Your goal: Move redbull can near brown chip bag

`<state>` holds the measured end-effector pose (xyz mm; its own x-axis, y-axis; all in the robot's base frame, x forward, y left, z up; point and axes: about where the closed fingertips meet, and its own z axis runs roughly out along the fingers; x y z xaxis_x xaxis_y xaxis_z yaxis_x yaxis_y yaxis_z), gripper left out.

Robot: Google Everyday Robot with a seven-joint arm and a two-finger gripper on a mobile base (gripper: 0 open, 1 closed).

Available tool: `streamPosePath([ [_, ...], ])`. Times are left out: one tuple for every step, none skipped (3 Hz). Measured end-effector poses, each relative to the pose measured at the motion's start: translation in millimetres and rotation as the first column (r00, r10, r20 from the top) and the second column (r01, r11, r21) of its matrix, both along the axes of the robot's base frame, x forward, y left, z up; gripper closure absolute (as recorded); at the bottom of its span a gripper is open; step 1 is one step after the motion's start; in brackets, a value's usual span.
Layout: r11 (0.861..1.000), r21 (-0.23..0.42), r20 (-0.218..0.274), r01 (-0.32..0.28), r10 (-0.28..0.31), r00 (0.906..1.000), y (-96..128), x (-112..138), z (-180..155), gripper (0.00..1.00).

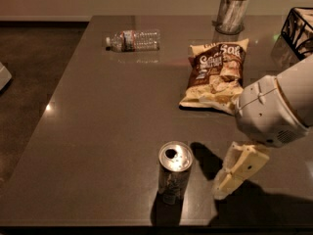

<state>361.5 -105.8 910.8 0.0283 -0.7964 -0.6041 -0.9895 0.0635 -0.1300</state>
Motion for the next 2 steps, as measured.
streamPosePath([
  [0.995,0.081,-0.027,-0.065,0.068,0.9973,29.0,-15.7,-2.3,0.00],
  [0.987,0.133,-0.041,-0.088,0.094,0.9947,48.5,-23.5,1.1,0.00],
])
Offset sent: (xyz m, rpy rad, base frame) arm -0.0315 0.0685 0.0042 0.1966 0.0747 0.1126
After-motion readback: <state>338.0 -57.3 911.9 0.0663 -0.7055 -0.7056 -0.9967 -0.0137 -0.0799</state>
